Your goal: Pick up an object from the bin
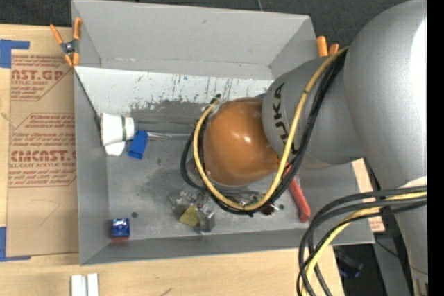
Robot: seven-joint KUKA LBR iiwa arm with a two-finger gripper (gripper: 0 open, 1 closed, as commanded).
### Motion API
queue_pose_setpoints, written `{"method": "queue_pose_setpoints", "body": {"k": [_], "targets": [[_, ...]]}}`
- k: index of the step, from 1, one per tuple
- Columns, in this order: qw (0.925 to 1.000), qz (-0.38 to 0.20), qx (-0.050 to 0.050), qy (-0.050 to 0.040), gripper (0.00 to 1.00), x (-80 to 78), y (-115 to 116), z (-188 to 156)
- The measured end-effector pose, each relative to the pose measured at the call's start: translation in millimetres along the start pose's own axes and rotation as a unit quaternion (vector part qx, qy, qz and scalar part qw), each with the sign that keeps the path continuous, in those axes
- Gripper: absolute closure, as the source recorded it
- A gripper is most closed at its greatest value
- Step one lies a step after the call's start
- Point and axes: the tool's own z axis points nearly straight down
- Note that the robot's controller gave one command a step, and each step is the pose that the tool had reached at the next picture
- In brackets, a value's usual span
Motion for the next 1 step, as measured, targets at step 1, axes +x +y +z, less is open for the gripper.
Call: {"method": "queue_pose_setpoints", "body": {"k": [1], "targets": [[0.9967, -0.081, 0.002, -0.0038, 1.00, -4.5, -7.6, -169.4]]}}
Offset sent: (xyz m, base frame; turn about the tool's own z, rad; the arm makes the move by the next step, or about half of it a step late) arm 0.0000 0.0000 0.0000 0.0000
